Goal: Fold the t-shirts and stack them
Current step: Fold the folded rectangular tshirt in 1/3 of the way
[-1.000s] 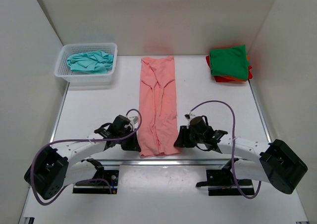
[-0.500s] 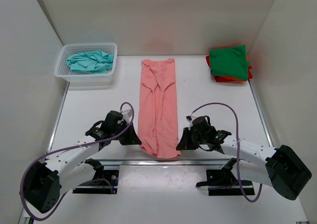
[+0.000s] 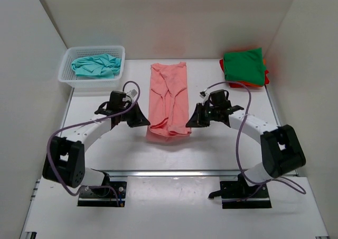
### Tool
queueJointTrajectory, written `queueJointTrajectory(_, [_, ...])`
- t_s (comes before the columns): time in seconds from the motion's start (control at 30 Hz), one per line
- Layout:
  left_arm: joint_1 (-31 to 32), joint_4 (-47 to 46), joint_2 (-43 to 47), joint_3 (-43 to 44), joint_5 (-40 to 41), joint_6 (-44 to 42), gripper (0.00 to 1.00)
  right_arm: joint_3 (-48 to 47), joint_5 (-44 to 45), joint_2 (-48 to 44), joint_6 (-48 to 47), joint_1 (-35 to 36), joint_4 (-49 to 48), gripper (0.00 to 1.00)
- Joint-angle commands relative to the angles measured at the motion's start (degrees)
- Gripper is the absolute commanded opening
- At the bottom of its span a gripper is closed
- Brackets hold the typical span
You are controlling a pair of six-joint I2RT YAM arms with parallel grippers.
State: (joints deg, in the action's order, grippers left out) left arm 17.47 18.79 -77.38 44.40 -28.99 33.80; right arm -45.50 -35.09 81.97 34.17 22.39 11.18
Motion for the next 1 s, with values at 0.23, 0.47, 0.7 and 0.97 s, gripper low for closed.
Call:
queueJointTrajectory(0.23, [-6.2,-8.1,-15.0,12.1,-3.3,-0.6,0.0,-18.9,-5.6,17.8,-4.6,-5.1,3.2,0.0])
queueJointTrajectory(0.47, [-7.5,-14.6,-28.8,24.1,-5.5,2.6,0.12,-27.2,-5.5,26.3,-0.9,-9.3,0.7,0.22])
queueJointTrajectory(0.7, [-12.5,-44.6,-29.8,16.2,-7.0,23.9,0.35,-16.9,5.3,18.5,12.1,-11.9,-20.0,0.39])
queueJointTrajectory(0.97, [-9.7,-40.6,-22.0,8.5,-8.4,17.6,0.37,-13.7,7.4,13.2,2.4,-9.2,-12.0,0.4])
